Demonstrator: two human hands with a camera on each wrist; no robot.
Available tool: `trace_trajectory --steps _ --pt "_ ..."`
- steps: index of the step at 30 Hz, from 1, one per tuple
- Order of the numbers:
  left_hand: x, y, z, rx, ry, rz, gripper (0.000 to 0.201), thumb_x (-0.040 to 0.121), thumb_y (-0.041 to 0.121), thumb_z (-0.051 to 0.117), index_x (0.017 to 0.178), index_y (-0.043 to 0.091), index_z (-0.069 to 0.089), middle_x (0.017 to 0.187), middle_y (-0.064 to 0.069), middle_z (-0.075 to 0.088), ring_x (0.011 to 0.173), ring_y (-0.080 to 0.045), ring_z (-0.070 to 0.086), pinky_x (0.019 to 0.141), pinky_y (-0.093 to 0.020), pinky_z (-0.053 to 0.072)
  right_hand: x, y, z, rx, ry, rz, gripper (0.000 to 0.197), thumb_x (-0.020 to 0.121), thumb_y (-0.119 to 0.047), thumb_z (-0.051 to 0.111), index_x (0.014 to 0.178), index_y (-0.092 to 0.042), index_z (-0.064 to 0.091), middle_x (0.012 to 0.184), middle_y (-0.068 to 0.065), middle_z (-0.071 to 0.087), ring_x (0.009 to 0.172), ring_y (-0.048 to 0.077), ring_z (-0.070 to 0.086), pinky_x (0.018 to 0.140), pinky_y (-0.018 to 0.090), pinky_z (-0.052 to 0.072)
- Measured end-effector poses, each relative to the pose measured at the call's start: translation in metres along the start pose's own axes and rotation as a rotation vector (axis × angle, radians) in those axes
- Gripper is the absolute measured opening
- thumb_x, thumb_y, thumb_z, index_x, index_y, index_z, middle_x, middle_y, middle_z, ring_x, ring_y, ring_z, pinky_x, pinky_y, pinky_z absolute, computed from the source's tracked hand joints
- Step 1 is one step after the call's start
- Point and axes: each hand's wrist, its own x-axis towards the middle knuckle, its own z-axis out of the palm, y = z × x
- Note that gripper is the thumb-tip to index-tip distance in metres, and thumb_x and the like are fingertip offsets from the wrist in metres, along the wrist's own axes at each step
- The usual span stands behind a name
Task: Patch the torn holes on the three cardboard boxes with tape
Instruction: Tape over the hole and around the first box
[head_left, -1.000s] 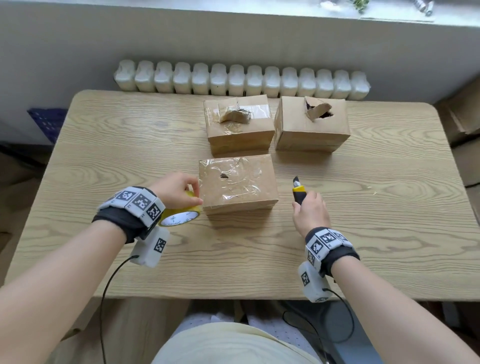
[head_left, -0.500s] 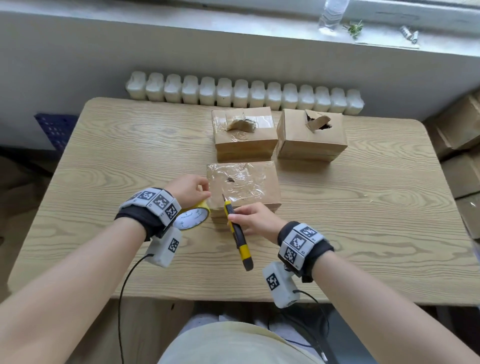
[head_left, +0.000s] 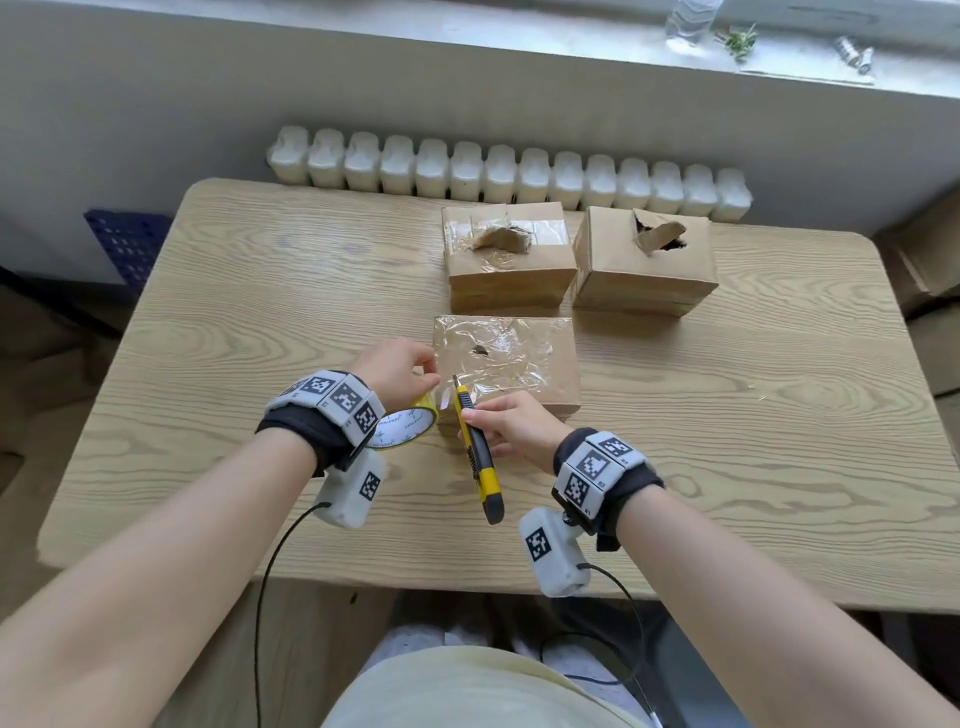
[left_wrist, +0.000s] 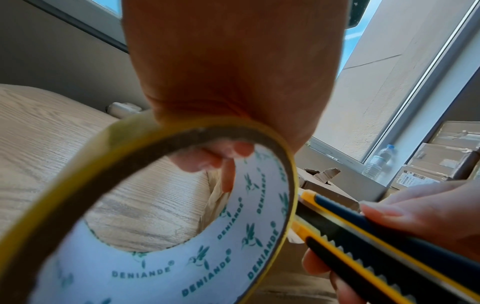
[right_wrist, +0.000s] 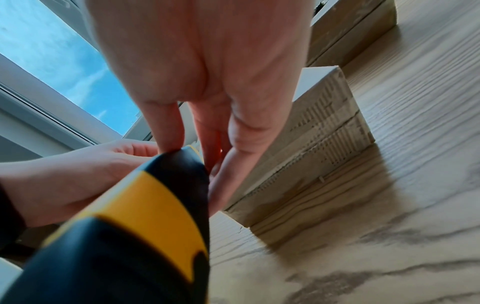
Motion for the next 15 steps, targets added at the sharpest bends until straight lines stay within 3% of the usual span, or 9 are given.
trace_trajectory --steps 3,6,10,12,15 --pt "0.0003 -0.0005 0.0012 0.000 0.004 0.001 0.012 0.091 0.035 0.056 0.084 0.025 0.058 0.090 0.004 0.058 0.088 -0.018 0.054 0.075 -0.030 0.042 -0.0024 -0.0004 0.0001 0.003 -0.003 0.014 0.016 0.095 -0.016 0.054 0.092 -0.002 0.061 0.040 -0.014 0.052 0.046 0.002 0.054 0.064 0.022 0.049" --pt "0.0015 -0.0008 0.0029 0.019 -0.009 0.001 0.012 0.090 0.035 0.056 0.083 0.026 0.057 0.089 0.003 0.060 0.082 -0.018 0.054 0.070 -0.029 0.042 -0.0039 -0.0004 0.0014 -0.017 0.018 0.027 0.017 0.095 -0.016 0.055 0.095 0.000 0.061 0.039 -0.013 0.052 0.048 0.004 0.053 0.061 0.021 0.049" --pt "0.0022 -0.0001 0.0039 -0.001 -0.024 -0.002 0.012 0.089 0.034 0.056 0.079 0.028 0.057 0.088 0.002 0.062 0.079 -0.019 0.056 0.067 -0.029 0.041 -0.0037 -0.0025 0.0017 -0.056 0.041 0.038 0.021 0.094 -0.017 0.056 0.098 0.002 0.062 0.051 -0.004 0.050 0.046 0.006 0.046 0.053 0.018 0.045" --pt "0.0017 -0.0008 0.0036 -0.035 -0.023 -0.003 0.012 0.089 0.033 0.056 0.078 0.028 0.056 0.088 0.001 0.063 0.080 -0.020 0.058 0.069 -0.031 0.045 -0.0035 -0.0030 0.0018 -0.069 0.040 0.043 0.021 0.095 -0.018 0.055 0.097 0.002 0.062 0.053 -0.003 0.048 0.046 0.007 0.043 0.051 0.017 0.044" --pt "0.0014 -0.0007 0.0017 -0.073 -0.009 0.002 0.011 0.090 0.032 0.055 0.079 0.027 0.055 0.090 0.003 0.062 0.084 -0.019 0.056 0.075 -0.033 0.046 -0.0055 -0.0026 0.0014 -0.041 0.017 0.040 0.019 0.096 -0.019 0.054 0.090 -0.001 0.059 0.041 -0.010 0.044 0.048 0.009 0.044 0.051 0.017 0.044"
